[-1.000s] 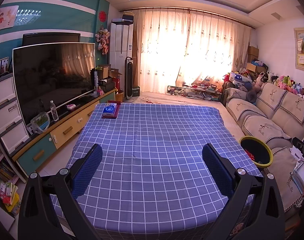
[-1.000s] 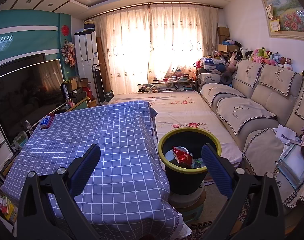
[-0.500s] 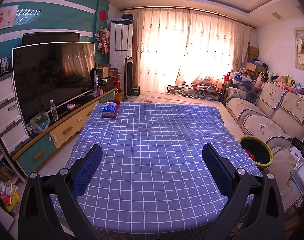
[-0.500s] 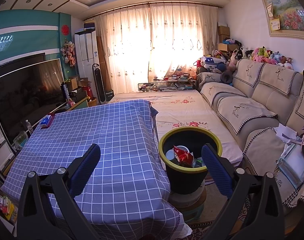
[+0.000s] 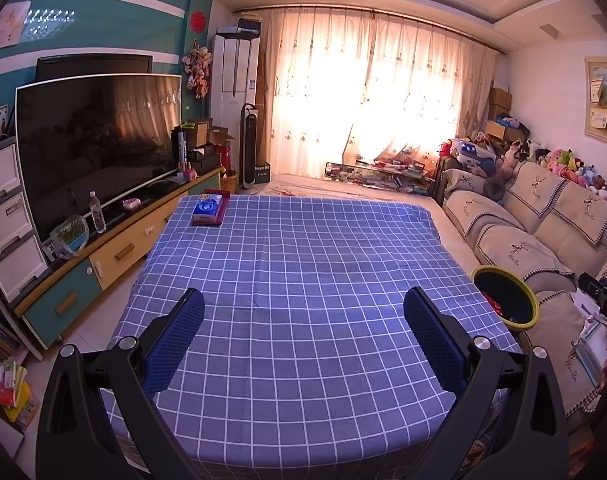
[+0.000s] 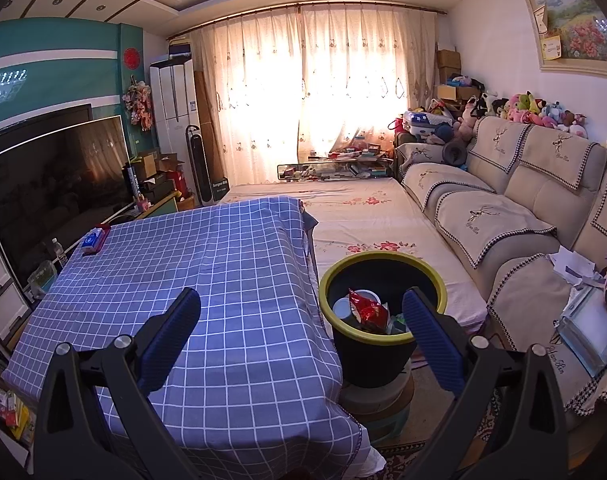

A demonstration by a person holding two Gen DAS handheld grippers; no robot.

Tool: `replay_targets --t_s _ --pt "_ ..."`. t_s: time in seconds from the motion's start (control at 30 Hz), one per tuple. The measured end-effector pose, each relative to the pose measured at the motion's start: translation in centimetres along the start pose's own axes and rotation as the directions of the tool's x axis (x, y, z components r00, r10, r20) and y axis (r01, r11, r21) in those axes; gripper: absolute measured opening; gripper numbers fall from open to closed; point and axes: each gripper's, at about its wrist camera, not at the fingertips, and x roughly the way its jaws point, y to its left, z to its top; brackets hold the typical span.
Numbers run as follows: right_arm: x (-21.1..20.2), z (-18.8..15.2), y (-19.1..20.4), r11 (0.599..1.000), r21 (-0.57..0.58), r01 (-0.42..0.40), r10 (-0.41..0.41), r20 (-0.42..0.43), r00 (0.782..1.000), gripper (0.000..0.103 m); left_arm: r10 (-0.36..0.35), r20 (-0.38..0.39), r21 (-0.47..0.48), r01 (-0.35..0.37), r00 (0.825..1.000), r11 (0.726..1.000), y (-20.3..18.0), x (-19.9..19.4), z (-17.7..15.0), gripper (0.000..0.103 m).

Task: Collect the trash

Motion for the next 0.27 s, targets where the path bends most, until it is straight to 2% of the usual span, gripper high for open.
replay_targets --t_s 0.17,0.27 --pt "3.1 1.6 1.5 0.999 -0.035 -0.041 0.040 -0.029 0.999 0.096 0.018 -0.064 0.000 -0.018 0.998 1.000 1.0 5.0 1.7 0.098" --pt "7.6 3.4 3.3 0.993 -0.040 -0.109 0.105 -0.083 0.991 0.096 0.049 -0.102 0.008 -0.049 0.994 0.999 1.8 10.0 3.1 0.098"
